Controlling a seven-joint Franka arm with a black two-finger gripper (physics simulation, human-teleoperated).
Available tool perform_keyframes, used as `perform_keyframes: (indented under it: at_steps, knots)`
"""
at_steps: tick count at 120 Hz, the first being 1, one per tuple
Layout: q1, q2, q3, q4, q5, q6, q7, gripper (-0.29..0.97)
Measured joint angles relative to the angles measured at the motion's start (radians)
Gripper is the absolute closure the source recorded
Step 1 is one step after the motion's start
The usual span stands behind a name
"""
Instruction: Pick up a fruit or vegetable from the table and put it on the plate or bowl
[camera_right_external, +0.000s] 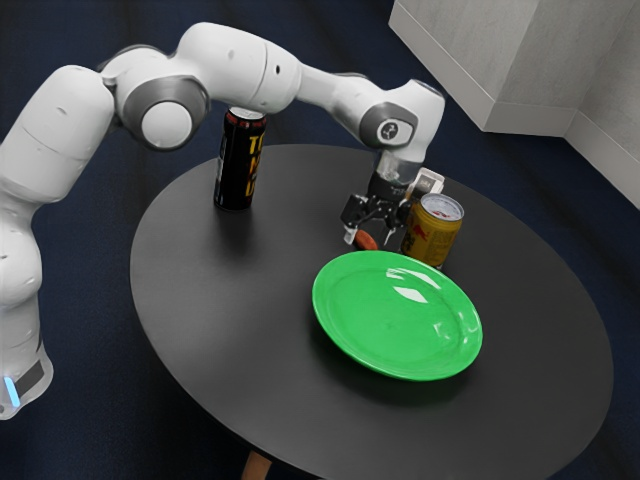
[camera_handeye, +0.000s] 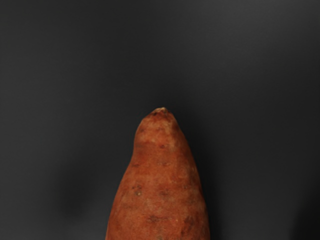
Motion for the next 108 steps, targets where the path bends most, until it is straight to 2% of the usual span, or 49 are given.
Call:
perform_keyframes:
  at_steps: [22,31,48,68,82,96,108]
  knots:
    - [0.01,-0.001,0.003,0.0,-0.013,0.002,0.015,0.38]
    - [0.01,-0.002,0.004,0.002,-0.012,0.002,0.021,0.47]
    - [-0.001,-0.021,0.002,0.006,0.005,0.0,0.03,0.5]
    - [-0.043,-0.188,0.003,-0.053,0.019,-0.033,0.028,0.5]
    - [-0.082,-0.238,-0.012,-0.043,0.031,-0.074,0.013,0.5]
    - [-0.091,-0.228,-0.119,-0.001,0.064,-0.1,-0.01,0.5]
    - [-0.09,-0.136,-0.191,0.097,0.096,-0.113,-0.028,0.5]
